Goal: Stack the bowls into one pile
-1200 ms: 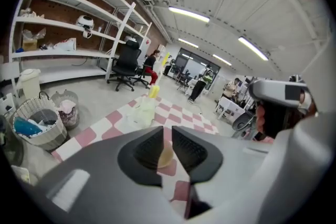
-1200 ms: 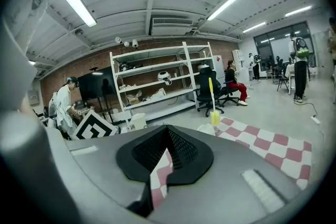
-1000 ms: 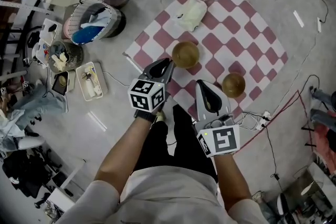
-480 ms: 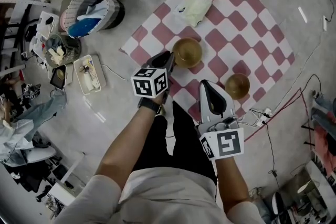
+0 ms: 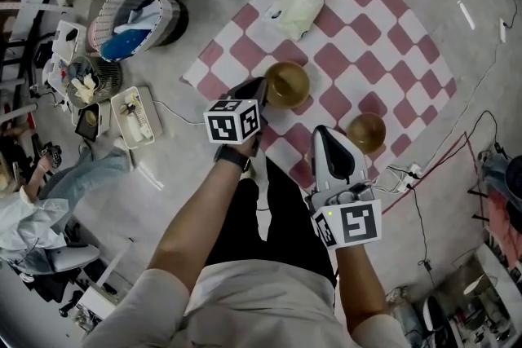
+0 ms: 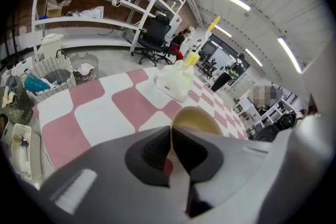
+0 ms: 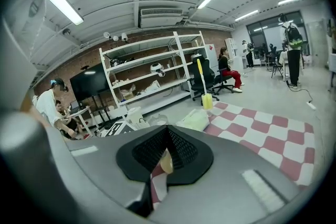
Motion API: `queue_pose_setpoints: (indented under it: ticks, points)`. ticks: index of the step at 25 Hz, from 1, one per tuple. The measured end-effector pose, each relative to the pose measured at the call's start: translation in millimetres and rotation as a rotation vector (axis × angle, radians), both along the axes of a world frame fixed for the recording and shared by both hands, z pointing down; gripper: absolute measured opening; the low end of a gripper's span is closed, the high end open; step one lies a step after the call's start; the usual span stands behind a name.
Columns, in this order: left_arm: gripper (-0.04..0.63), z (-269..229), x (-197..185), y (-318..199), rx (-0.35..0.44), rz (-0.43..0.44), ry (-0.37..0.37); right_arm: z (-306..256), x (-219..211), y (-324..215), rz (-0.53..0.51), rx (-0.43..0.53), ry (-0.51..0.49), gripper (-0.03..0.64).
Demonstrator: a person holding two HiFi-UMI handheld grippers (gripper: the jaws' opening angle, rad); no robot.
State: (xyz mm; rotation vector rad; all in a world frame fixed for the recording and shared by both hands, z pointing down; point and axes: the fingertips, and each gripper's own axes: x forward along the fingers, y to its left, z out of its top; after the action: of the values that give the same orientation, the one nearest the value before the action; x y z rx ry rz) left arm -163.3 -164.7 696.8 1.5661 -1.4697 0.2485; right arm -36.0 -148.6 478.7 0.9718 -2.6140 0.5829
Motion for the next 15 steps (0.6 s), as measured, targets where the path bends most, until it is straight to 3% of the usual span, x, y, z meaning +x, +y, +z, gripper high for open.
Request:
queue_pose_setpoints:
  ticks: [15]
  points:
    - [0.012, -44.8, 14.5, 10.9, 0.031, 0.116, -0.007, -25.8, 21.1, 2.4, 0.104, -0.003, -0.042, 0.009]
